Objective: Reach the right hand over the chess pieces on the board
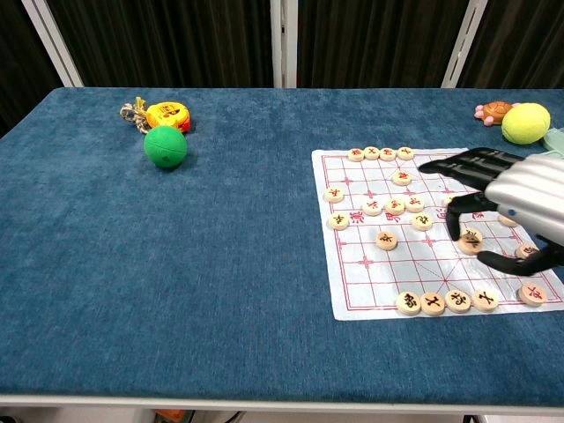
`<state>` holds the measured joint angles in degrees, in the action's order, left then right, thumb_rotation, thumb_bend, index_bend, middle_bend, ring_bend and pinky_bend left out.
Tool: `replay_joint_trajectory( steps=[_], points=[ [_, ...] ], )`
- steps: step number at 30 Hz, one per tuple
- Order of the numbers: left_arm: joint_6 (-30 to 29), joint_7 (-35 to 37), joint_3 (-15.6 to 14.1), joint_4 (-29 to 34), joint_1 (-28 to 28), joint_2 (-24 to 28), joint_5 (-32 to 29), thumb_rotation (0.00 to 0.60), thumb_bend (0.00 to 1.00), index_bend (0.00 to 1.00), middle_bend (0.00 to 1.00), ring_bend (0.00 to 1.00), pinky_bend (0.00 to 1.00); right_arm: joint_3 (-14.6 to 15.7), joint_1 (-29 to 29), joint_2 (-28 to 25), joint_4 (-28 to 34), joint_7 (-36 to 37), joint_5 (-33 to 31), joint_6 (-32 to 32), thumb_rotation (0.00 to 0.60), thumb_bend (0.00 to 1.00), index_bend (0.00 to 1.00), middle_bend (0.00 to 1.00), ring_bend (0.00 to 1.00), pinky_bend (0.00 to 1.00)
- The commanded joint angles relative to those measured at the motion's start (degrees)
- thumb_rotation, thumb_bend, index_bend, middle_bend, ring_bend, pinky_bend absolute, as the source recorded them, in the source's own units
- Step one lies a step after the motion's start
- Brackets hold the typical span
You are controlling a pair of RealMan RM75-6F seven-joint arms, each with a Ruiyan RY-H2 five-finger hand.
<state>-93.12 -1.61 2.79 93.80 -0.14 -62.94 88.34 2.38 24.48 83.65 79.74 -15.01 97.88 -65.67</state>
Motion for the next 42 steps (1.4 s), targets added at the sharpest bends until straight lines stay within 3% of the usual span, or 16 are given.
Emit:
replay_joint_trajectory(
  steps=[1,14,26,42],
  points=[
    [0.0,0.3,0.0,-0.2,0.0,0.0,0.0,0.6,0.12,0.07,0.06,0.0,0.0,-0.7,1.0,1.5,0.4,-1.7,-0.5,1.4,0.6,0.29,0.57,0.0,0.0,0.0],
    [0.0,1.6,0.1,-1.3,0.2,-0.1,-0.3,0.6,0.12,0.07,0.06,0.0,0.0,-0.6,3.8,4.7,0.5,-5.7,-2.5,6.2,0.6,0.29,0.57,0.0,0.0,0.0],
    [0.1,2.0,0.0,-1.4,0.0,-0.1,0.3,0.6,0.12,0.07,0.06,0.0,0.0,0.8,4.3,3.5,1.3,-5.3,-2.7,6.7,0.6,0.26,0.56,0.0,0.0,0.0],
    [0.3,1.7,0.1,-1.2,-0.1,0.0,0.1,0.6,0.12,0.07,0.06,0.0,0.0,1.2,5.2,2.5,2.4,-4.3,-3.0,6.9,0.6,0.24,0.36,0.0,0.0,0.0]
  ],
)
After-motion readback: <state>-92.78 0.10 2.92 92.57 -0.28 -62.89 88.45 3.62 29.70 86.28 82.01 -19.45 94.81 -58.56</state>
